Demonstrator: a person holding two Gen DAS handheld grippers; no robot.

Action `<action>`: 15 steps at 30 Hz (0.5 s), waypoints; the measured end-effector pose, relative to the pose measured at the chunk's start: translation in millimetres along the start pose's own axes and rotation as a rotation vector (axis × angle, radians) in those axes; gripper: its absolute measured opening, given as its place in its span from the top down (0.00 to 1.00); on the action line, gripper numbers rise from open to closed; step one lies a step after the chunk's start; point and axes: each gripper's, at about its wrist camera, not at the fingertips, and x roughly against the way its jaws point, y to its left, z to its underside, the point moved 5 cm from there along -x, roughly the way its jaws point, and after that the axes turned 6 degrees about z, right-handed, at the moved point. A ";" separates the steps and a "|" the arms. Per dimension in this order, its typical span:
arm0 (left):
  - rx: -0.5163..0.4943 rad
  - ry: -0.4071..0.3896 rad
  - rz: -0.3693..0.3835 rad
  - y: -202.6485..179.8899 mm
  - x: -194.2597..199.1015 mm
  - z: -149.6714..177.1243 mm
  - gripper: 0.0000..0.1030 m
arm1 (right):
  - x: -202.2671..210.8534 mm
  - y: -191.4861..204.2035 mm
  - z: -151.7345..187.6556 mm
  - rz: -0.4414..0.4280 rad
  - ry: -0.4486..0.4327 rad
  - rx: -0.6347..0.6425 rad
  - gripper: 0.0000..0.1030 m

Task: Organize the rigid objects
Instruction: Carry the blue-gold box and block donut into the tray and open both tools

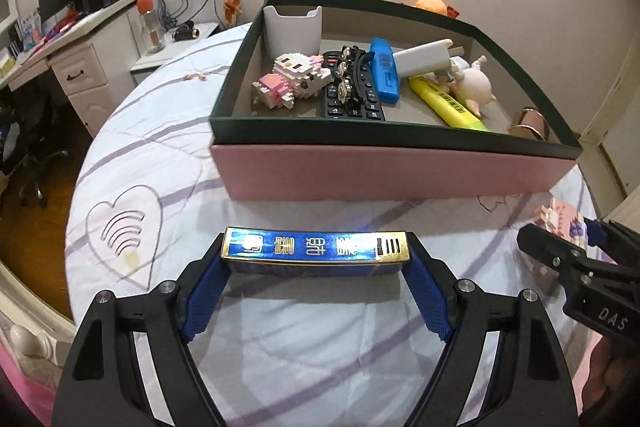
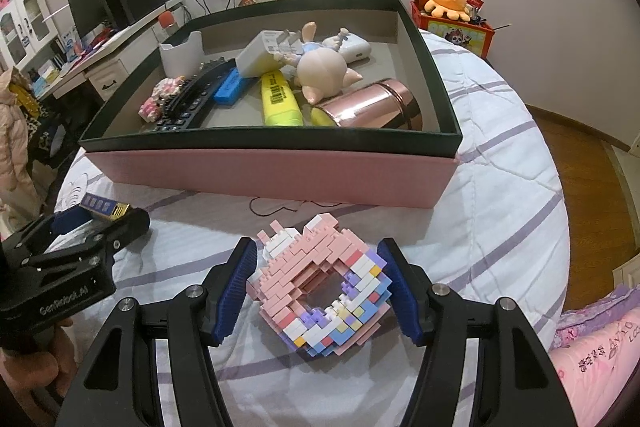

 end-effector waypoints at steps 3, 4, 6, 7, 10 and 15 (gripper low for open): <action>-0.005 -0.006 0.011 -2.1 11.1 1.0 0.19 | 10.3 4.1 -2.9 -0.016 -0.010 0.010 0.38; -0.006 -0.011 0.014 -2.5 15.1 0.1 0.19 | 15.2 6.1 -4.2 -0.021 -0.017 0.015 0.38; -0.012 -0.028 0.021 -4.1 26.6 -5.2 0.19 | 24.9 8.7 -7.3 -0.031 -0.030 0.022 0.38; -0.016 -0.040 0.024 -5.6 33.0 -10.2 0.19 | 29.9 10.2 -9.4 -0.037 -0.039 0.025 0.38; -0.028 -0.078 0.031 -8.6 47.4 -27.8 0.19 | 44.4 13.1 -20.6 -0.052 -0.071 0.038 0.38; -0.050 -0.156 0.037 -14.6 62.8 -71.1 0.19 | 57.2 6.8 -57.4 -0.029 -0.136 0.057 0.38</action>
